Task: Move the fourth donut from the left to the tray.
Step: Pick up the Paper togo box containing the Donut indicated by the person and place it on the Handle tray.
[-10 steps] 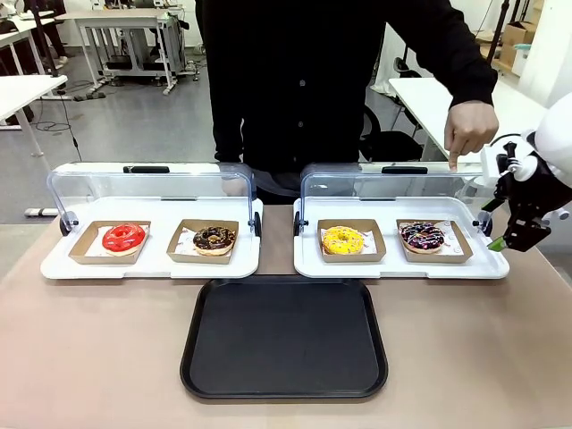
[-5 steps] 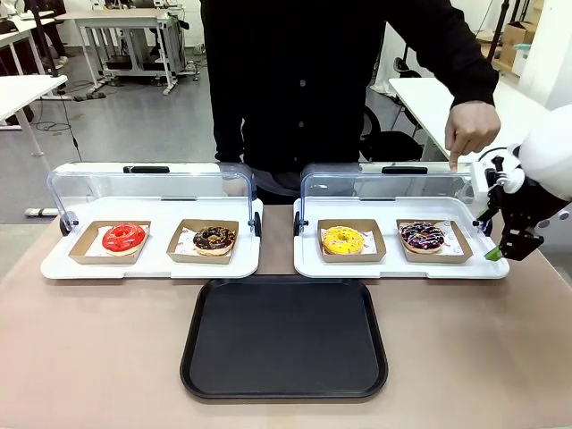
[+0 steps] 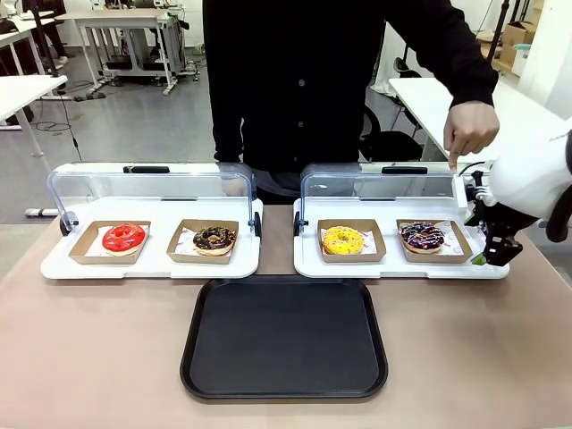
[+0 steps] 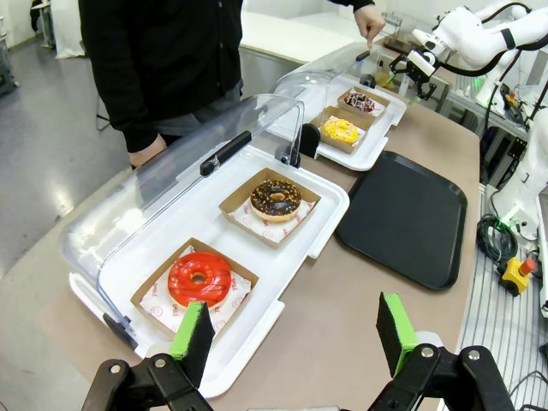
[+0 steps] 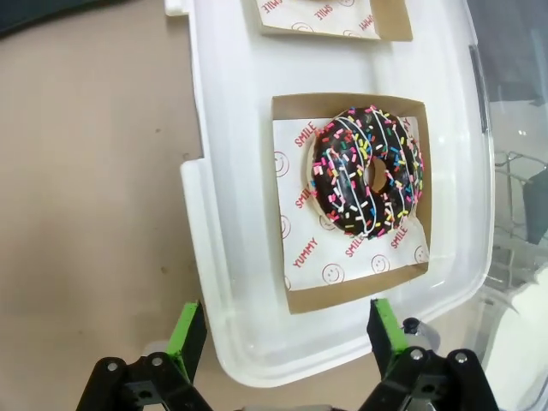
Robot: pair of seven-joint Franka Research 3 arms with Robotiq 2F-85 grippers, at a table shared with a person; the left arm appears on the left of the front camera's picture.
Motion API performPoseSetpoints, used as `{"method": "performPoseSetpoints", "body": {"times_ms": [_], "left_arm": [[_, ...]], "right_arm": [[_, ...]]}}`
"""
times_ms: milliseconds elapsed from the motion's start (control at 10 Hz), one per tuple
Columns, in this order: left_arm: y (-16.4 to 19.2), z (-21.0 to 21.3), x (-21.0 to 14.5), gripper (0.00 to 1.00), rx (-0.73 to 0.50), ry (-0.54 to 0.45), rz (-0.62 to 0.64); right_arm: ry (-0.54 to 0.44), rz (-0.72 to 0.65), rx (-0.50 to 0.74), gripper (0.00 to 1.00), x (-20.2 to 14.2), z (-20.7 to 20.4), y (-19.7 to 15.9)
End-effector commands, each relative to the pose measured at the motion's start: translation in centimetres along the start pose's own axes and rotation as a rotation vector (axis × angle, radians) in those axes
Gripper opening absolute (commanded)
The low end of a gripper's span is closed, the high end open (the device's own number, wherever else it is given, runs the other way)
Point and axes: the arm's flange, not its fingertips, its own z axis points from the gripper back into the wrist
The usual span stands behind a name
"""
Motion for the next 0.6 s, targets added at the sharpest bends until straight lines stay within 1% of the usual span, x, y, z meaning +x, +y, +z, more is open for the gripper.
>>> {"method": "performPoseSetpoints", "body": {"times_ms": [0, 400, 500], "left_arm": [[0.1, 0.0, 0.0, 1.0, -0.001, -0.025, -0.022], [0.1, 0.0, 0.0, 1.0, -0.001, -0.025, -0.022], [0.1, 0.0, 0.0, 1.0, -0.001, -0.025, -0.022]], "right_arm": [[-0.02, 0.026, -0.038, 1.0, -0.1, -2.1, -0.3], [0.004, 0.04, -0.05, 1.0, -0.3, -4.8, -1.2], [0.013, 0.04, -0.051, 1.0, -0.5, -5.4, -1.9]]}}
